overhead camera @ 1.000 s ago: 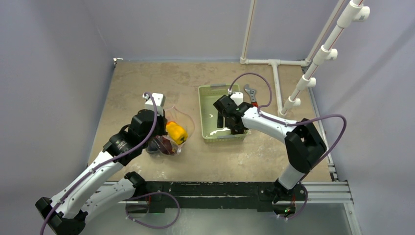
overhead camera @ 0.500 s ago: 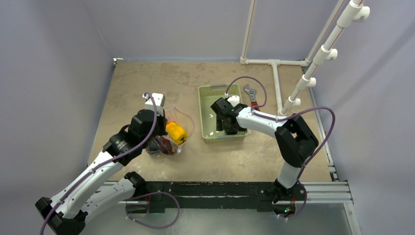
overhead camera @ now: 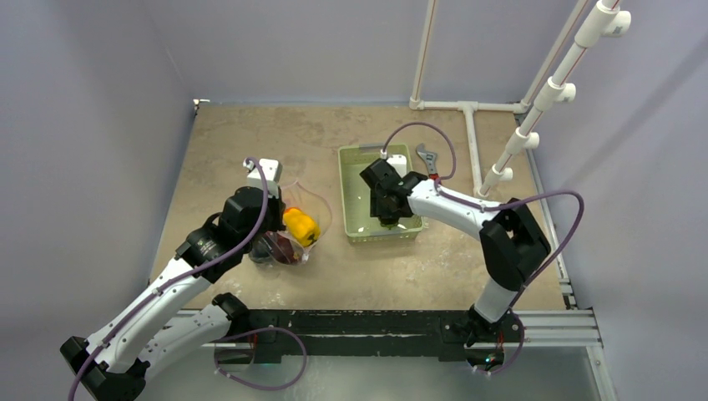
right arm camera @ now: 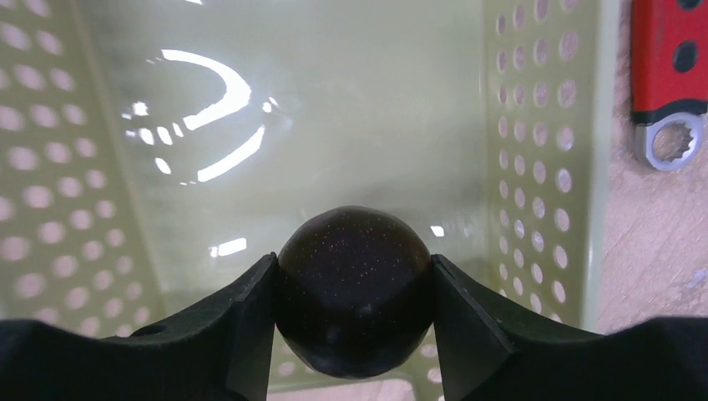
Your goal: Place the food in the zip-top bag and seal the zipper
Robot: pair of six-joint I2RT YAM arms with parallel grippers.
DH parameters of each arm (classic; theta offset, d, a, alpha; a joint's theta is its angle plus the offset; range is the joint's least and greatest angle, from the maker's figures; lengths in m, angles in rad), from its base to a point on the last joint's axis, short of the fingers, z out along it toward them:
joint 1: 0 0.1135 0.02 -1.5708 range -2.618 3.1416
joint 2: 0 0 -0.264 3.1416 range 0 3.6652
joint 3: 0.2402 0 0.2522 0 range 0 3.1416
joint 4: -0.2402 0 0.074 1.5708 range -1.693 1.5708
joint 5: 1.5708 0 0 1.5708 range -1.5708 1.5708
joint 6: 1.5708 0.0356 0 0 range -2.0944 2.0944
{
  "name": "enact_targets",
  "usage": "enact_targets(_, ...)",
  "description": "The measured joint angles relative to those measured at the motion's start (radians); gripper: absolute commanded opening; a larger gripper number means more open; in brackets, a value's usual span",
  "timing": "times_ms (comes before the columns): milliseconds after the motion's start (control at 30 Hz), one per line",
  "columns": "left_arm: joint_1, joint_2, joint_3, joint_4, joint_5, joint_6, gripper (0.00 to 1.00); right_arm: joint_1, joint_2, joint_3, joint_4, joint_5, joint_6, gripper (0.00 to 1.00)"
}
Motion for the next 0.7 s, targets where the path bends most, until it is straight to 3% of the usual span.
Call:
enact_targets(433, 0.000, 0.000, 0.000, 0.000, 0.000, 0.000, 0.00, 0.015, -0.137, 0.205, -0.016, -0.023, -0.031, 0.25)
enact_targets(700, 0.000, 0.000, 0.000, 0.000, 0.000, 0.000, 0.00, 0.145, -0.174, 0.331, 0.019, -0.076, -0.068, 0.25)
